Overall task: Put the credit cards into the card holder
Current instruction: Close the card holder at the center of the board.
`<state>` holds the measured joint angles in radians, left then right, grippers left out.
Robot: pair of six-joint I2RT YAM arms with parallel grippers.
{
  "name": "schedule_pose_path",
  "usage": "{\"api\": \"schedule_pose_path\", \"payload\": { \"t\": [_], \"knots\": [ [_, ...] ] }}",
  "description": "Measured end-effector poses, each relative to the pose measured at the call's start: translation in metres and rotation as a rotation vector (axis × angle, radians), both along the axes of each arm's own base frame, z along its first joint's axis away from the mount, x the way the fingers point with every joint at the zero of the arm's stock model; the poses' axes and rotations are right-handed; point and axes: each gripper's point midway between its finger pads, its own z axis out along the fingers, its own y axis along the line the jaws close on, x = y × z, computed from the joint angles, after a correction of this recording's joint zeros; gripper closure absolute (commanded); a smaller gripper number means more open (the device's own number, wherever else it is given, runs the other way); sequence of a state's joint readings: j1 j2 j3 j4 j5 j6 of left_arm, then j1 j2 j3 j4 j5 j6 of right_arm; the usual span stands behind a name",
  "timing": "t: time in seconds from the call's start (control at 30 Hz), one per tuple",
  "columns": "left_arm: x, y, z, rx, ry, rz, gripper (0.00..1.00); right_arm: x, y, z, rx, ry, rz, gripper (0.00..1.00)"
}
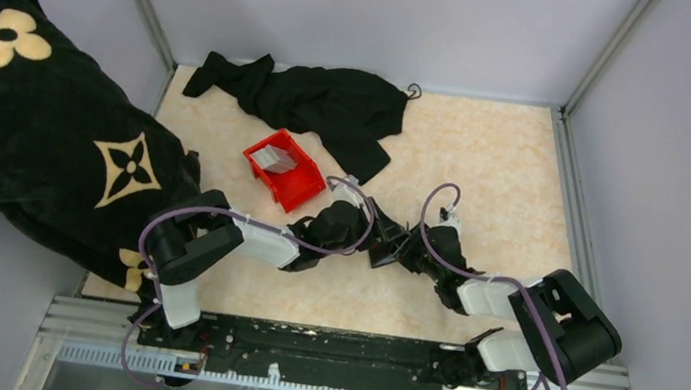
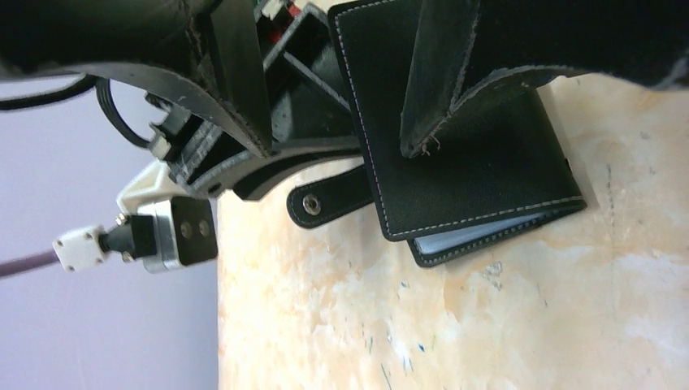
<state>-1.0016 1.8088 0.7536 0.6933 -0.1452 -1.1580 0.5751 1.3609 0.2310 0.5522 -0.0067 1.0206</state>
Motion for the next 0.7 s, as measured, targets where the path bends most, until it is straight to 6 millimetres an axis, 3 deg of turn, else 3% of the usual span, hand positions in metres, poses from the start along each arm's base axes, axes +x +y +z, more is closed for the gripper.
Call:
{"api": "schedule_pose_path", "payload": {
  "t": [0.27,0.7],
  "knots": [
    [0.015,-0.01,-0.013,0.042,0.024,0.052,0.33,0.001,-0.013,0.002,-0.059,-0.041,-0.029,0.67],
    [0.014,-0.017,-0.026,0.079,0.071,0.058,0.33,-0.018,-0.041,0.003,-0.129,-0.04,-0.08,0.65]
  ]
}}
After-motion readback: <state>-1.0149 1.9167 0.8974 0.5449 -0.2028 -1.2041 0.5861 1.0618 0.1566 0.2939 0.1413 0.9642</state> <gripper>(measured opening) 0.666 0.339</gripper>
